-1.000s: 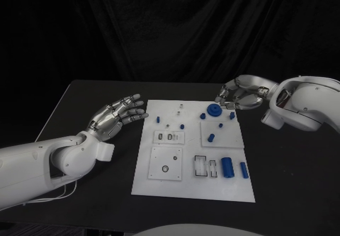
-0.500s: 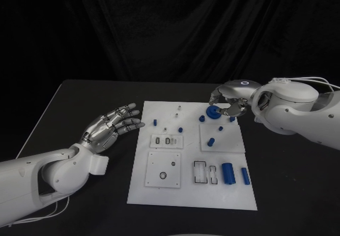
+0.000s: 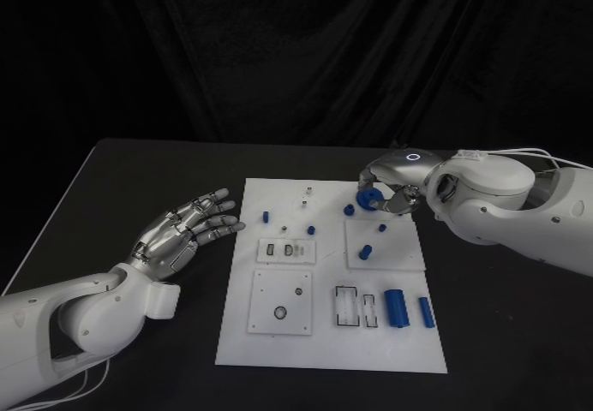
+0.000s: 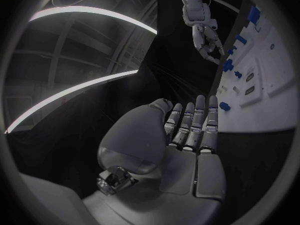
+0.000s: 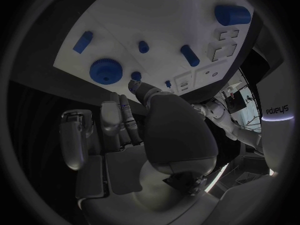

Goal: Assemble the parts on the task board

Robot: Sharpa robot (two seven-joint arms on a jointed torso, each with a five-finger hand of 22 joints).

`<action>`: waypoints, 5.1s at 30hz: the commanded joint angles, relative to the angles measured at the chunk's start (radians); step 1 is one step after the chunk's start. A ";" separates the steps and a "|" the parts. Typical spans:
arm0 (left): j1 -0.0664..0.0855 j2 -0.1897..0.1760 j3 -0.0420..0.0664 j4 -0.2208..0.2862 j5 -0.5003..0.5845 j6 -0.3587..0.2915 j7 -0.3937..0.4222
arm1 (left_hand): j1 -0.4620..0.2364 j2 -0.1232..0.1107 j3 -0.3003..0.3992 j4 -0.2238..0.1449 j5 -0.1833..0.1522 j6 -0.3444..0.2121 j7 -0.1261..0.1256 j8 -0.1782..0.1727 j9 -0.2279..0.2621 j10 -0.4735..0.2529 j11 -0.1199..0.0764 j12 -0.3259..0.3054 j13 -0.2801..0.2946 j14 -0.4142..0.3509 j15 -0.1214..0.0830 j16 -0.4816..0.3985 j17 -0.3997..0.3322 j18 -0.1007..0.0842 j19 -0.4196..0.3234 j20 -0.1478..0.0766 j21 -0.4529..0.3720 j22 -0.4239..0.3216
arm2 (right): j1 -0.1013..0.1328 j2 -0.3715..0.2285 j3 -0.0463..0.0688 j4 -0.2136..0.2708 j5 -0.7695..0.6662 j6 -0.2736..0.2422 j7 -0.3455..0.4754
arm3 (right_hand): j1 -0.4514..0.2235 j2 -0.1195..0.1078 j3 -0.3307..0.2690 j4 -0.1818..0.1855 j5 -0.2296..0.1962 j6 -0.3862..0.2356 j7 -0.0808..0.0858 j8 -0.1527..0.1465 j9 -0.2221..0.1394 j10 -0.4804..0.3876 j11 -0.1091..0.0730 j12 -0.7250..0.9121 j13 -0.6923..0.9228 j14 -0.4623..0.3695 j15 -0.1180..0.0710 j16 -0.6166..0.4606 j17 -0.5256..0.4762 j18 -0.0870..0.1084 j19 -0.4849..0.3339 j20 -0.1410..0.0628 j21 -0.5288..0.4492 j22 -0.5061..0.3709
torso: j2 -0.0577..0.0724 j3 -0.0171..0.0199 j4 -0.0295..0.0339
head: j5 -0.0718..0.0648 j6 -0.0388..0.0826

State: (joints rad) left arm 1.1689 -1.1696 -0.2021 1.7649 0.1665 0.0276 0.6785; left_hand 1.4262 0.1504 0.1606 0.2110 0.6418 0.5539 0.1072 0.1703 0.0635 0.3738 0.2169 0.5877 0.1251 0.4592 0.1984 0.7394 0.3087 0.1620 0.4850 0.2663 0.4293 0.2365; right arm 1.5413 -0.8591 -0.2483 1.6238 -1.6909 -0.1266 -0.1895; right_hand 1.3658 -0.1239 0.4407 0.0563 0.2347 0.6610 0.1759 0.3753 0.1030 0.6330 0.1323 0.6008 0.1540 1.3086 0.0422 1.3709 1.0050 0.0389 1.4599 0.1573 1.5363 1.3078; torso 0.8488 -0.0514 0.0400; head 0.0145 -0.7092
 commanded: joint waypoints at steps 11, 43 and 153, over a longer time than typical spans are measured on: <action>0.002 0.004 0.001 0.001 0.007 0.016 0.119 | -0.007 -0.006 0.015 -0.003 0.001 0.007 0.008 0.006 0.002 0.001 0.011 0.006 0.001 -0.012 0.001 0.006 0.002 -0.020 -0.011 0.003 0.009 0.003 | -0.031 -0.001 0.001 0.000 -0.028 -0.054 0.011 | -0.012 0.006 -0.026 0.013 -0.014 -0.001 0.007 -0.045 -0.004 0.039 0.001 -0.027 -0.007 0.010 0.000 -0.003 -0.007 -0.014 0.024 -0.003 0.003 0.177 | -0.001 -0.0009 -0.0011 | 0.003 -0.001; 0.002 0.017 0.000 -0.019 0.022 0.031 0.104 | -0.012 0.004 0.049 -0.014 0.002 0.023 0.017 0.013 0.004 0.007 0.022 0.014 0.003 -0.026 0.011 0.010 0.004 -0.027 -0.024 0.006 0.020 0.012 | -0.083 0.073 0.001 -0.091 -0.028 -0.140 0.057 | 0.013 0.038 -0.036 0.026 -0.025 0.008 0.001 -0.127 -0.017 0.076 0.013 -0.108 -0.025 -0.014 0.021 -0.033 -0.062 -0.005 -0.007 0.016 -0.014 0.150 | -0.003 0.0026 -0.0044 | 0.014 -0.011; 0.002 0.041 -0.006 -0.043 0.039 0.042 0.090 | -0.029 0.010 0.125 -0.035 0.007 0.041 0.029 0.023 0.005 0.013 0.032 0.023 0.003 -0.038 0.021 0.018 0.006 -0.036 -0.046 0.007 0.045 0.030 | -0.083 0.366 0.008 -0.391 0.054 -0.224 0.141 | 0.047 0.091 -0.071 0.043 -0.047 0.299 -0.047 -0.061 0.150 0.419 -0.047 -0.280 -0.071 0.031 -0.027 -0.038 -0.044 -0.012 0.021 -0.031 -0.014 0.180 | -0.005 -0.0004 -0.0032 | 0.036 0.012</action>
State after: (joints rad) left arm 1.1689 -1.1303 -0.2082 1.7209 0.1994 0.0573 0.6801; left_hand 1.4061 0.1625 0.2793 0.1751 0.6417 0.5897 0.1357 0.1896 0.0671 0.3863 0.2436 0.6070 0.1266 0.4253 0.2181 0.7509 0.3141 0.1462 0.4455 0.2769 0.4679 0.2647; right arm 1.4611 -0.4930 -0.2418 1.2302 -1.6469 -0.3333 -0.0571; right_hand 1.4206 -0.0343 0.3723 0.0965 0.1882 0.9538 0.1394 0.3164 0.1591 1.0540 0.0785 0.3250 0.0841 1.3328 0.0125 1.3283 0.9602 0.0392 1.4651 0.1268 1.5180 1.3075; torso 0.8436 -0.0516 0.0373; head 0.0489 -0.6950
